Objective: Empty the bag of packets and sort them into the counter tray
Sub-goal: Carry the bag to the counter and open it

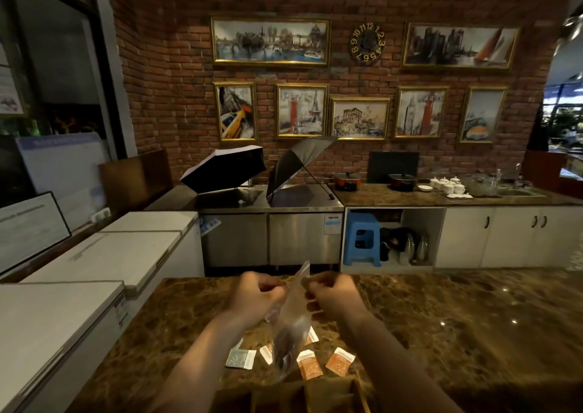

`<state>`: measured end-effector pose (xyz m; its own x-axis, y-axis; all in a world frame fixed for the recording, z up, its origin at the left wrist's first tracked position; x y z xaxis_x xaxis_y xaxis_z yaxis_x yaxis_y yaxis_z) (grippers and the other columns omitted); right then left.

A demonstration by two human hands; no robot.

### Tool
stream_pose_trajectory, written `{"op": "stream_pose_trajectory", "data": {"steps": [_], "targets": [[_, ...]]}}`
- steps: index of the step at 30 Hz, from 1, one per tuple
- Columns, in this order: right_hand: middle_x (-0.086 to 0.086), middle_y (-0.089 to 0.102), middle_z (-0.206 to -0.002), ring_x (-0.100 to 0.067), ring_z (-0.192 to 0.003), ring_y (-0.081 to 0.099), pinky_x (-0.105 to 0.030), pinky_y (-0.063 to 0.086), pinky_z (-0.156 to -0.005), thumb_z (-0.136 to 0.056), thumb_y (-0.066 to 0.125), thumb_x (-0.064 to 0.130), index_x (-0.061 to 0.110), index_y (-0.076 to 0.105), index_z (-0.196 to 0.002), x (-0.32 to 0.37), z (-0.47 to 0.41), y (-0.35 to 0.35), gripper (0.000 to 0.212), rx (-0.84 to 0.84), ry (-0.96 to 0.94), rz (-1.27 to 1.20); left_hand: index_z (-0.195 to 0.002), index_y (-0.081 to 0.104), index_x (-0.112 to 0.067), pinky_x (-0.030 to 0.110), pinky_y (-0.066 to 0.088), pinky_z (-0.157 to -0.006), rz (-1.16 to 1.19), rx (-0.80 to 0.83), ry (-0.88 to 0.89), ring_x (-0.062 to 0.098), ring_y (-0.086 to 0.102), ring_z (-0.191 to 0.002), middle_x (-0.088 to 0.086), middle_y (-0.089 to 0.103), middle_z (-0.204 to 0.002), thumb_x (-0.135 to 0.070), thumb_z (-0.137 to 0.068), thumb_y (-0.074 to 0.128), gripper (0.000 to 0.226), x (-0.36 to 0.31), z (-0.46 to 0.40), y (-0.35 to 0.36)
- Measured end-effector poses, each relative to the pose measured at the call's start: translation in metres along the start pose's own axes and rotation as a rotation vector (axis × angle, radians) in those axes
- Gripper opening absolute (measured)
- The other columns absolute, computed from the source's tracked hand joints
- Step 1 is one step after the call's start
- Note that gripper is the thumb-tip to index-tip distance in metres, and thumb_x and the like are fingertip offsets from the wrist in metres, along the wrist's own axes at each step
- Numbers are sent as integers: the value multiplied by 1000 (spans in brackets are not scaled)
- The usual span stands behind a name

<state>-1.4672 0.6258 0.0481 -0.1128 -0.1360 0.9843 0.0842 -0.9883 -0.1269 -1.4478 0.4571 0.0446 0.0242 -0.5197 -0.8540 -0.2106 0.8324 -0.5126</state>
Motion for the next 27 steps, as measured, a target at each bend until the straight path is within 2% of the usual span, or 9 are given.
{"op": "stream_pose_trajectory", "data": {"steps": [3,6,9,11,13,15,18,22,27], "targets": [[-14,73,-102,-27,-88,74,-34,63,-66,-95,68,17,8,63,-110,5,8,11,18,100,69,-103,-112,69,-21,24,56,-61,192,-31,-115,14,71,-86,1,73,-96,-26,-87,72,25,3,2,6],[-20,75,-104,-36,-96,74,-48,62,-79,-93,71,18,2,66,-107,11,12,19,21,91,102,-196,-112,68,-20,22,55,-58,269,-51,-150,15,72,-83,3,74,-93,-22,-89,70,23,1,5,8],[-20,76,-100,-33,-88,76,-51,60,-85,-93,71,15,0,68,-104,16,11,20,19,82,123,-220,-99,73,-20,22,51,-55,323,-53,-161,16,71,-76,5,75,-87,-19,-88,70,12,-1,6,9],[-19,77,-95,-29,-81,75,-48,61,-82,-95,67,12,-3,70,-104,17,7,20,17,92,155,-247,-88,76,-18,25,51,-54,355,-51,-157,16,68,-69,6,74,-79,-15,-87,68,8,-3,7,10],[-17,76,-88,-30,-83,75,-45,62,-78,-95,65,9,-3,71,-100,17,5,19,14,96,191,-286,-82,75,-14,26,54,-53,409,-51,-175,15,67,-59,9,70,-72,-13,-88,68,10,-6,10,11],[-17,75,-86,-32,-87,75,-45,62,-81,-95,64,7,-3,72,-96,15,4,19,12,116,219,-296,-78,73,-14,27,58,-58,454,-61,-204,16,69,-56,9,71,-69,-12,-88,70,11,-5,13,12],[-15,76,-85,-29,-86,75,-41,62,-78,-95,64,7,-1,74,-93,14,5,20,13,130,202,-240,-80,72,-12,31,58,-61,523,-67,-251,23,69,-65,10,71,-71,-13,-87,72,7,-3,14,13],[-12,74,-89,-22,-80,72,-34,59,-71,-96,64,12,4,73,-91,14,2,19,13,106,162,-119,-90,73,-5,26,52,-51,568,-111,-328,21,66,-64,9,70,-72,-17,-88,70,13,-2,12,13],[-7,72,-86,-14,-66,68,-30,51,-63,-98,61,16,8,68,-96,12,0,21,11,40,71,81,-89,70,-7,33,53,-66,510,-200,-410,23,65,-75,9,70,-81,-22,-90,69,14,4,8,15]]}}
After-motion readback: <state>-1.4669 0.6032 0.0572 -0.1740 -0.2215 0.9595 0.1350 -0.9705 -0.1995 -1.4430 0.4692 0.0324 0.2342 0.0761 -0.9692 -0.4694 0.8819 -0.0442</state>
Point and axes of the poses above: each hand's wrist, its own z-axis away from the middle knuckle, its own y-axis out of the palm, x = y × z, the point moved 1 cm from there along -z, towards the middle knuckle
